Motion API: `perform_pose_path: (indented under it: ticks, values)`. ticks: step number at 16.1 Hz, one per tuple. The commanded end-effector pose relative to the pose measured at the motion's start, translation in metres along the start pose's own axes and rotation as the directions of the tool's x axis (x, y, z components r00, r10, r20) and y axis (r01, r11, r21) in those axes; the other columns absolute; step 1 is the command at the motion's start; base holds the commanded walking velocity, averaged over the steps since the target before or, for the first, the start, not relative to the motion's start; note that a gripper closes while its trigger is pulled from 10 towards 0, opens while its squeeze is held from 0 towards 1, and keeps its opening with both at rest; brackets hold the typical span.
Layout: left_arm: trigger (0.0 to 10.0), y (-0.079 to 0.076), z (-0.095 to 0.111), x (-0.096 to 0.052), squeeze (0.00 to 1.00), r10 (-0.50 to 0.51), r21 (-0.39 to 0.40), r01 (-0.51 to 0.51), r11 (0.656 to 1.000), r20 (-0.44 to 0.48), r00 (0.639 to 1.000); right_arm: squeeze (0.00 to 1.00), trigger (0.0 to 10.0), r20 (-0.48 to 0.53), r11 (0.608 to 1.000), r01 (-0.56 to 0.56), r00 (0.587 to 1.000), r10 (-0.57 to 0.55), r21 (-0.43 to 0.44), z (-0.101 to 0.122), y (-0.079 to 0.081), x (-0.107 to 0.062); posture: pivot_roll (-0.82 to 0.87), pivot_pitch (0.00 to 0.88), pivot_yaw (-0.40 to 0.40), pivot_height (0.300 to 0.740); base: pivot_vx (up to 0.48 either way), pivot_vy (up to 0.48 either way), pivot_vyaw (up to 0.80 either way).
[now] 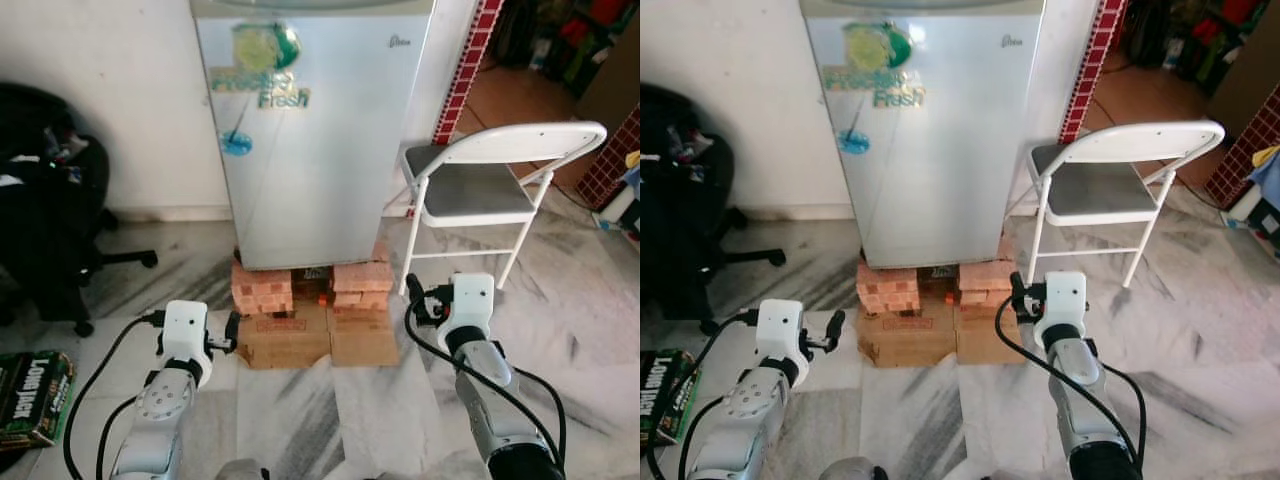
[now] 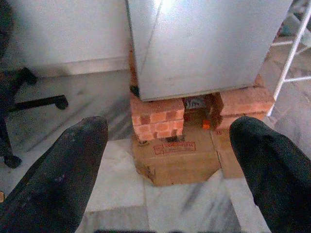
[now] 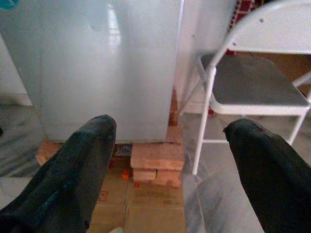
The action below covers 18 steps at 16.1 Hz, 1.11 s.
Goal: Restocking fridge
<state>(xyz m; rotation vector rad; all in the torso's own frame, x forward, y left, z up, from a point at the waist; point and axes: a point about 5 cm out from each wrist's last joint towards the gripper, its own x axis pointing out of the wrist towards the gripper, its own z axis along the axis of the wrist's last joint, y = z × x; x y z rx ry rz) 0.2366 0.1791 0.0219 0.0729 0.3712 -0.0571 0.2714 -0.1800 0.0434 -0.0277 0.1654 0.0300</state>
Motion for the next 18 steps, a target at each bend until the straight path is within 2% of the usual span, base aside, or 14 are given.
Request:
perform_pose_path:
  ticks: [1, 4, 6, 7, 10, 12, 18]
  values:
    - [10.0, 0.000, 0.002, 0.002, 0.00, -0.003, 0.017, 0.003, 1.000, 0.006, 1.000, 0.00, 10.0, 0.004, 1.000, 0.027, 1.000, -0.027, 0.010, 0.000, -0.003, 0.000, 0.11, 0.000, 0.014, 0.740, 0.000, 0.000, 0.00]
    - [10.0, -0.003, 0.007, 0.010, 0.00, -0.052, 0.055, 0.052, 0.997, 0.005, 0.999, 0.00, 10.0, 0.012, 0.995, 0.093, 0.996, -0.094, 0.042, -0.002, -0.008, -0.007, 0.06, 0.000, 0.073, 0.740, 0.000, 0.000, 0.00]
    - [10.0, -0.007, 0.009, 0.015, 0.00, -0.066, 0.071, 0.066, 0.995, 0.004, 0.998, 0.00, 10.0, 0.012, 0.993, 0.111, 0.994, -0.111, 0.042, -0.003, -0.009, -0.010, 0.05, 0.000, 0.081, 0.740, 0.000, 0.000, 0.00]
    - [10.0, -0.008, 0.009, 0.014, 0.00, -0.052, 0.063, 0.052, 0.997, 0.009, 0.999, 0.00, 10.0, 0.013, 0.995, 0.091, 0.996, -0.091, 0.030, -0.002, -0.007, -0.009, 0.06, 0.000, 0.056, 0.740, 0.000, 0.000, 0.00]
    - [10.0, 0.003, -0.003, -0.001, 0.00, 0.034, 0.026, -0.034, 0.999, -0.009, 0.999, 0.00, 10.0, 0.007, 1.000, 0.000, 1.000, 0.000, 0.015, 0.004, 0.002, 0.004, 0.15, 0.000, -0.031, 0.740, 0.000, 0.000, 0.00]
    - [10.0, 0.008, -0.009, -0.006, 0.00, 0.065, 0.016, -0.065, 0.998, -0.021, 0.998, 0.00, 10.0, 0.008, 1.000, -0.014, 1.000, 0.014, 0.016, 0.007, 0.005, 0.009, 0.16, 0.000, -0.043, 0.740, 0.000, 0.000, 0.00]
    - [10.0, 0.004, -0.005, -0.003, 0.00, 0.046, 0.025, -0.046, 0.999, -0.012, 0.999, 0.00, 10.0, -0.001, 1.000, 0.015, 1.000, -0.015, 0.026, 0.004, -0.001, 0.005, 0.14, 0.000, -0.030, 0.740, 0.000, 0.000, 0.00]
